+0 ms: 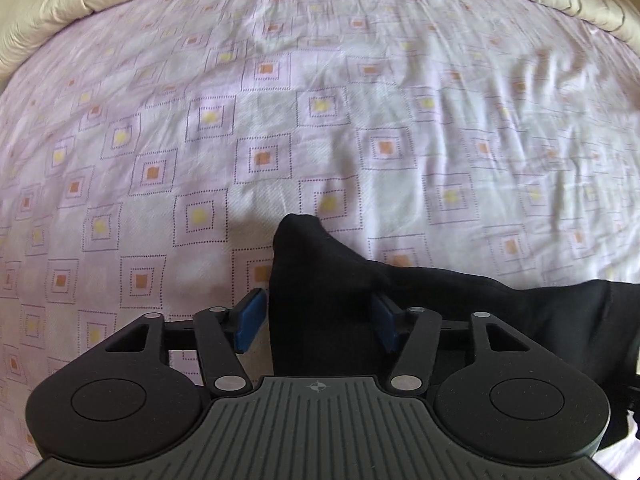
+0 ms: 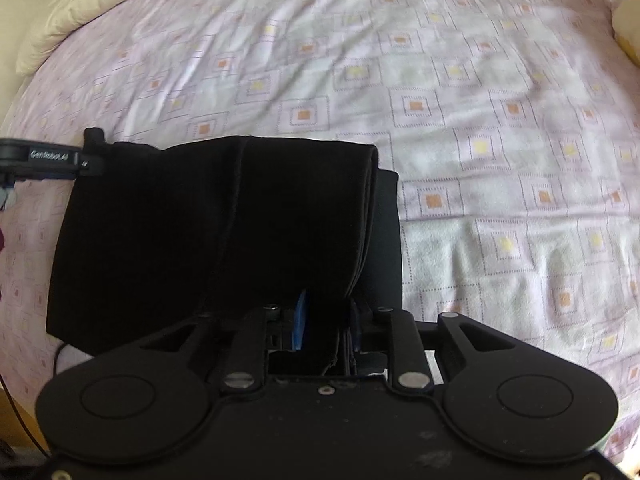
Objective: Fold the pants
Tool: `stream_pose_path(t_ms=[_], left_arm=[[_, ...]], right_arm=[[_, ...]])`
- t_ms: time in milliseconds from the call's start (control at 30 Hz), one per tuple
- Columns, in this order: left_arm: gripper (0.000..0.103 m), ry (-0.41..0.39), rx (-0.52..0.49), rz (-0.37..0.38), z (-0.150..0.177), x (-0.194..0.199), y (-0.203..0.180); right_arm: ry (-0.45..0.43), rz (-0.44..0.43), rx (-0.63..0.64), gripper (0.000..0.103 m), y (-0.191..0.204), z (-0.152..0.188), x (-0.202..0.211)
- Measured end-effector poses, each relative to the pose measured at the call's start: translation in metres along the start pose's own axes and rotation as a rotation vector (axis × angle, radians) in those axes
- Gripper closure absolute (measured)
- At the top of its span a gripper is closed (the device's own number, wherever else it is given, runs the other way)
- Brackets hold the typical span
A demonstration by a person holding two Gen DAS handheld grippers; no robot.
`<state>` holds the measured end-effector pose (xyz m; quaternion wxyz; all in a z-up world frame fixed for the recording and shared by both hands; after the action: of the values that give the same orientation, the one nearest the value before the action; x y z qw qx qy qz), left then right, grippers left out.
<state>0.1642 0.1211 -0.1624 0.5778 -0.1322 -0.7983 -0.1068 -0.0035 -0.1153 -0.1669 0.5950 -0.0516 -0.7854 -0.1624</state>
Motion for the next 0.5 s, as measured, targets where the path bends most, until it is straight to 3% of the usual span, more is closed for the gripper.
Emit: stream_pose_path(t_ms=[200, 500], left_arm=[[0.025, 0.020, 0.081, -0.001, -0.006, -0.012, 0.010], [0.023, 0.066, 0.258, 0.023, -0.011, -0.017, 0.021]], right_arm=[[0.025, 0.003, 0.007, 0.076, 0.000, -0.002, -0.009], [-0.003, 0.000, -0.030, 0.074, -0.003, 0.001, -0.013]])
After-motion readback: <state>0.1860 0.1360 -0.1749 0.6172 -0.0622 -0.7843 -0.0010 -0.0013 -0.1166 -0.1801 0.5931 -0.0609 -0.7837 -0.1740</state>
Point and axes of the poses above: each gripper's, at about its wrist camera, not at the fingertips, and x roughly against the way its jaws point, y to its left, z to its underside, the point moved 6 cm from there along -x, roughly the way its jaws point, and after that the axes turned 1 degree about -y, right-handed, at the moved point
